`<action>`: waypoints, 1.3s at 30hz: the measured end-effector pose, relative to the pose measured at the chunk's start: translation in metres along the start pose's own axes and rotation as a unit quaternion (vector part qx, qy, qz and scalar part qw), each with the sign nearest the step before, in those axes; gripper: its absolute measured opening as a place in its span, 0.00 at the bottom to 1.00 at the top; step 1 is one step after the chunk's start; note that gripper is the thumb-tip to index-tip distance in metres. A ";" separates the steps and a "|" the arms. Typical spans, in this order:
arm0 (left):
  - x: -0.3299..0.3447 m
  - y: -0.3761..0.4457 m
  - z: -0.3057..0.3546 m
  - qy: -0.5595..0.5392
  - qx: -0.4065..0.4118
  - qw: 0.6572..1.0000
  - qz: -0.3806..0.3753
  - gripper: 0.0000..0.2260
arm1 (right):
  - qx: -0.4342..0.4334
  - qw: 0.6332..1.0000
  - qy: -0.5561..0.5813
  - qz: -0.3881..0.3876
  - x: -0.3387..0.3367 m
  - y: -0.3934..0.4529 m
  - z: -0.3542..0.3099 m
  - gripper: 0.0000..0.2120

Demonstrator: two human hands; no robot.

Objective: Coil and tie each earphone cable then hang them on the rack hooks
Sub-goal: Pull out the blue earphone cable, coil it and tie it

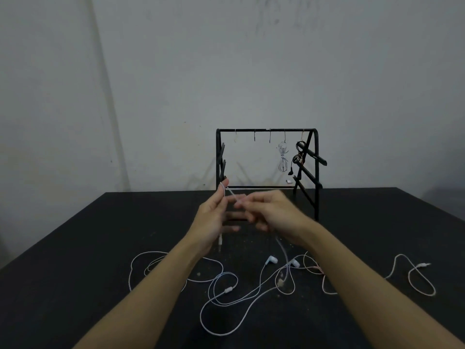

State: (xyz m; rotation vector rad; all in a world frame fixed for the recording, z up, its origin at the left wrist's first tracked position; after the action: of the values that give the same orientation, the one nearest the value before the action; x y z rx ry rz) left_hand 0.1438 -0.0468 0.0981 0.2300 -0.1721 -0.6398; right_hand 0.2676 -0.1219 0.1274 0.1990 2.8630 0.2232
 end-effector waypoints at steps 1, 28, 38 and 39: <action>0.002 0.001 0.001 -0.037 -0.001 0.999 0.012 0.19 | -0.002 1.000 -0.012 -0.016 0.008 -0.002 0.002 0.09; -0.014 -0.007 -0.002 0.018 -0.137 0.977 -0.163 0.17 | -0.066 0.985 -0.138 0.083 -0.028 0.001 0.038 0.09; -0.013 0.010 -0.015 -0.099 -0.029 0.990 0.091 0.20 | 0.053 0.988 0.013 -0.142 0.021 -0.016 0.041 0.13; -0.014 0.011 -0.012 -0.134 -0.031 0.985 0.102 0.20 | 0.058 0.987 0.007 -0.148 0.021 -0.017 0.045 0.13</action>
State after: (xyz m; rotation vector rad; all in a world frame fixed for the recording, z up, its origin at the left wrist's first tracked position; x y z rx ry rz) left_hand 0.1421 -0.0280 0.0885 0.0630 -0.4275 -0.4686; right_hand 0.2574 -0.1291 0.0760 -0.2058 2.8734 0.0006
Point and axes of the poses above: each hand's wrist, its own y-axis towards the middle knuckle, its own x-axis out of the palm, z = x × y, the point moved 1 cm from there along y, towards the middle knuckle
